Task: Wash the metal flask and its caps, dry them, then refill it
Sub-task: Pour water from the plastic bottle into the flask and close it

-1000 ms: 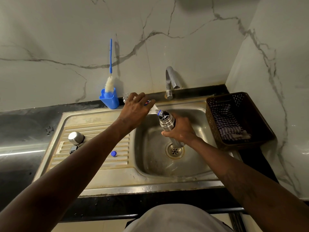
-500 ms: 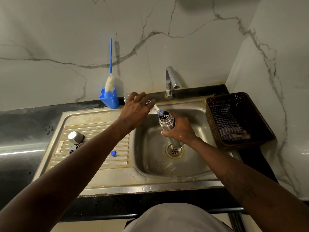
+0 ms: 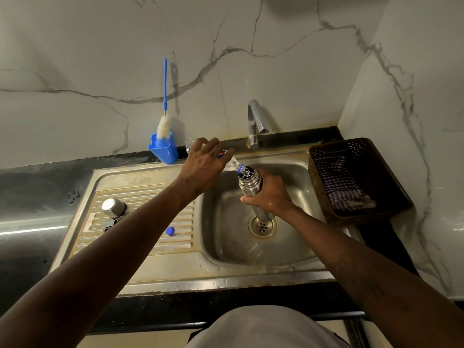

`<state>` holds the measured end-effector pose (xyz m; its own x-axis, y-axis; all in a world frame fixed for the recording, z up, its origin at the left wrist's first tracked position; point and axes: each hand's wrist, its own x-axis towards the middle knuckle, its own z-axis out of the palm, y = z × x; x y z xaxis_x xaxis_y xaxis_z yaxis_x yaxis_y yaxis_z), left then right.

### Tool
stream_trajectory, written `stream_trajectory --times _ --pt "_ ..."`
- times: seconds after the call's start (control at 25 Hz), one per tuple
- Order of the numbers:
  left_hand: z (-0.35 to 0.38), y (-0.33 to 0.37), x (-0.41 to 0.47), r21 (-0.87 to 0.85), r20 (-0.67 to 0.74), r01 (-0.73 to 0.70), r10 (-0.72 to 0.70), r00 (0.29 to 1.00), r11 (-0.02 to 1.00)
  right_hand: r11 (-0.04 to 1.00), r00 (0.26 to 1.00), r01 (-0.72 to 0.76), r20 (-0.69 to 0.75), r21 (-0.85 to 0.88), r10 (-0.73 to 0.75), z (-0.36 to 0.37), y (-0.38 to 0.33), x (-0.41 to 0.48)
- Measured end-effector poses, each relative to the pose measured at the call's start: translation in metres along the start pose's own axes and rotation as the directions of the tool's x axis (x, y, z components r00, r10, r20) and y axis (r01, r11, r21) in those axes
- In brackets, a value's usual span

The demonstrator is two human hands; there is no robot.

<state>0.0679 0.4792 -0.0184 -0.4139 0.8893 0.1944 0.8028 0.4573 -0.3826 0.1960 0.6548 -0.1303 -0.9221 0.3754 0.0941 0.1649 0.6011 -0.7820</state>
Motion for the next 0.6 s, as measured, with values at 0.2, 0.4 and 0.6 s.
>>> stream_trajectory --times 0.2,0.4,0.6 --pt "0.0004 0.0002 0.0003 0.001 0.02 0.014 -0.014 1.0 1.0 1.0 1.0 -0.006 -0.002 0.003 0.006 -0.0005 0.0006 0.0001" --pt "0.0002 -0.0003 0.0006 0.0 0.022 0.024 -0.024 0.999 1.0 1.0 1.0 -0.003 0.001 0.005 0.003 0.0005 -0.0001 0.0006" --pt "0.0016 -0.0009 0.0008 0.0 -0.006 0.012 -0.012 1.0 1.0 1.0 1.0 -0.025 -0.007 0.015 0.025 -0.0001 -0.0022 -0.0004"
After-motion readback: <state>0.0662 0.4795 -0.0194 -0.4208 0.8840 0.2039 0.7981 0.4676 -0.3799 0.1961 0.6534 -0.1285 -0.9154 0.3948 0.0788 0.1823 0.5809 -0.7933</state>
